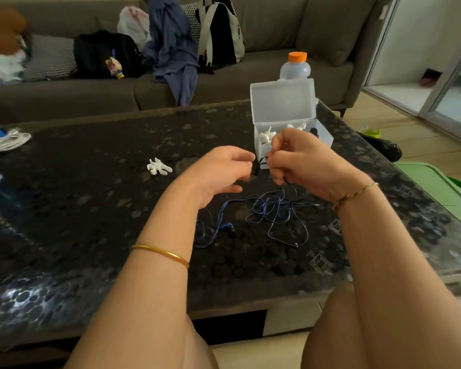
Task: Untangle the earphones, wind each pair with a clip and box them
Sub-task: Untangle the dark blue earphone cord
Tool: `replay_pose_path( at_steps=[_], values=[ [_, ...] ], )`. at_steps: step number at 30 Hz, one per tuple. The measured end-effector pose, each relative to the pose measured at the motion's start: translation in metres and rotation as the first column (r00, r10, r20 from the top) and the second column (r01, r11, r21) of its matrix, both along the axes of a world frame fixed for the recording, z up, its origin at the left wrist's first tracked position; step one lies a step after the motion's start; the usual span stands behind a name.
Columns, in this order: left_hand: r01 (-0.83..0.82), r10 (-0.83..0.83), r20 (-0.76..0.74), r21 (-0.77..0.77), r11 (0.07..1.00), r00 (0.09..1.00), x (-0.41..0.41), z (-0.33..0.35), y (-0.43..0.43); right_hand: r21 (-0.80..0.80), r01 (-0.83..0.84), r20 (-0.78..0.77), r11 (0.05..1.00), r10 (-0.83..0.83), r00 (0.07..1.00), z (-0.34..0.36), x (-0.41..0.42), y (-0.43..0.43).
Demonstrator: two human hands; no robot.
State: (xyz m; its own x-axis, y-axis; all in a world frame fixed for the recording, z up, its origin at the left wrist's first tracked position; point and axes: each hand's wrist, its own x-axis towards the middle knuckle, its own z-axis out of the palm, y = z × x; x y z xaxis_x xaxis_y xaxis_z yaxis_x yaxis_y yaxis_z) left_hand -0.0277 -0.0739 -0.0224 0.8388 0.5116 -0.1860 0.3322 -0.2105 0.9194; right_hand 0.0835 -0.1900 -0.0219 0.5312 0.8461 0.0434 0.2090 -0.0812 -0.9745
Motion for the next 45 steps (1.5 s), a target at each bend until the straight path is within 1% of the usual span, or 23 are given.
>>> replay_pose_path(
  at_steps=[5, 8, 9, 10, 11, 12, 13, 15, 17, 20, 22, 23, 24, 26, 28, 34, 37, 39, 40, 42, 43, 44, 45],
  values=[
    [0.070, -0.067, -0.038, 0.059, 0.996, 0.997, -0.002, -0.004, 0.005, 0.028, -0.068, -0.028, 0.997, 0.069, 0.997, 0.004, -0.006, 0.010],
    [0.056, -0.054, -0.026, 0.065, 0.996, 0.998, -0.002, -0.003, 0.005, 0.036, -0.037, -0.026, 0.999, 0.038, 0.999, 0.005, -0.009, 0.016],
    [0.051, -0.049, -0.033, 0.067, 0.996, 0.998, -0.004, -0.002, 0.006, 0.018, 0.001, 0.051, 1.000, -0.002, 0.999, 0.004, -0.008, 0.017],
    [0.045, -0.043, -0.041, 0.070, 0.997, 0.998, -0.006, 0.000, 0.008, -0.028, 0.052, 0.204, 0.998, -0.045, 0.978, 0.003, -0.006, 0.019],
    [0.041, -0.038, -0.048, 0.063, 0.997, 0.998, -0.007, 0.000, 0.009, -0.088, 0.107, 0.388, 0.990, -0.064, 0.919, 0.002, -0.003, 0.018],
    [0.030, -0.028, -0.050, 0.042, 0.999, 0.998, -0.009, 0.001, 0.011, -0.137, 0.150, 0.523, 0.979, -0.057, 0.850, 0.000, 0.000, 0.017],
    [0.008, -0.008, -0.044, 0.004, 1.000, 0.999, -0.011, 0.003, 0.013, -0.159, 0.157, 0.579, 0.975, -0.037, 0.815, 0.000, 0.001, 0.017],
    [-0.037, 0.036, -0.005, -0.141, 0.989, 0.999, -0.014, 0.004, 0.017, -0.159, 0.100, 0.537, 0.982, 0.001, 0.844, 0.000, 0.000, 0.018],
    [-0.034, 0.056, 0.050, -0.357, 0.934, 0.997, -0.017, 0.005, 0.020, -0.129, 0.056, 0.475, 0.990, 0.012, 0.880, -0.002, -0.002, 0.020],
    [0.041, 0.079, 0.146, -0.677, 0.735, 0.986, -0.017, 0.009, 0.021, -0.073, 0.035, 0.371, 0.997, -0.006, 0.929, -0.007, 0.000, 0.026],
    [0.055, 0.154, 0.193, -0.776, 0.629, 0.969, -0.015, 0.012, 0.020, -0.054, 0.032, 0.251, 0.998, -0.018, 0.968, -0.011, -0.001, 0.029],
    [0.045, 0.192, 0.201, -0.793, 0.607, 0.961, -0.014, 0.013, 0.020, -0.058, 0.027, 0.186, 0.998, -0.016, 0.982, -0.013, -0.003, 0.031],
    [0.034, 0.215, 0.207, -0.791, 0.610, 0.954, -0.013, 0.013, 0.019, -0.063, 0.016, 0.127, 0.998, -0.008, 0.992, -0.015, -0.005, 0.033],
    [0.025, 0.216, 0.226, -0.744, 0.667, 0.950, -0.013, 0.011, 0.018, -0.077, 0.002, 0.065, 0.997, 0.003, 0.998, -0.016, -0.009, 0.036],
    [0.017, 0.218, 0.247, -0.698, 0.716, 0.944, -0.013, 0.010, 0.016, -0.102, 0.000, 0.082, 0.995, 0.009, 0.997, -0.015, -0.012, 0.037],
    [-0.137, 0.416, 0.264, -0.681, 0.719, 0.870, -0.010, 0.008, 0.014, -0.173, -0.078, 0.137, 0.982, 0.102, 0.985, -0.013, -0.018, 0.037],
    [-0.260, 0.495, 0.279, -0.589, 0.765, 0.823, -0.008, 0.006, 0.014, -0.206, -0.120, 0.178, 0.971, 0.158, 0.971, -0.008, -0.021, 0.034],
    [-0.350, 0.502, 0.319, -0.428, 0.833, 0.804, -0.007, 0.003, 0.013, -0.226, -0.141, 0.219, 0.964, 0.191, 0.957, -0.003, -0.024, 0.030],
    [-0.385, 0.481, 0.355, -0.308, 0.870, 0.801, -0.006, 0.001, 0.013, -0.231, -0.147, 0.246, 0.962, 0.204, 0.947, -0.001, -0.025, 0.029],
    [-0.418, 0.367, 0.396, 0.048, 0.907, 0.842, -0.007, -0.004, 0.014, -0.211, -0.140, 0.323, 0.967, 0.204, 0.924, 0.003, -0.026, 0.027],
    [-0.391, 0.295, 0.371, 0.215, 0.895, 0.881, -0.007, -0.006, 0.014, -0.186, -0.118, 0.373, 0.975, 0.182, 0.910, 0.004, -0.026, 0.027],
    [-0.340, 0.234, 0.323, 0.324, 0.883, 0.917, -0.008, -0.008, 0.014, -0.153, -0.082, 0.427, 0.985, 0.141, 0.893, 0.005, -0.025, 0.028],
    [-0.281, 0.190, 0.267, 0.362, 0.889, 0.945, -0.008, -0.008, 0.012, -0.122, -0.031, 0.486, 0.992, 0.087, 0.870, 0.004, -0.023, 0.029]
  ],
)
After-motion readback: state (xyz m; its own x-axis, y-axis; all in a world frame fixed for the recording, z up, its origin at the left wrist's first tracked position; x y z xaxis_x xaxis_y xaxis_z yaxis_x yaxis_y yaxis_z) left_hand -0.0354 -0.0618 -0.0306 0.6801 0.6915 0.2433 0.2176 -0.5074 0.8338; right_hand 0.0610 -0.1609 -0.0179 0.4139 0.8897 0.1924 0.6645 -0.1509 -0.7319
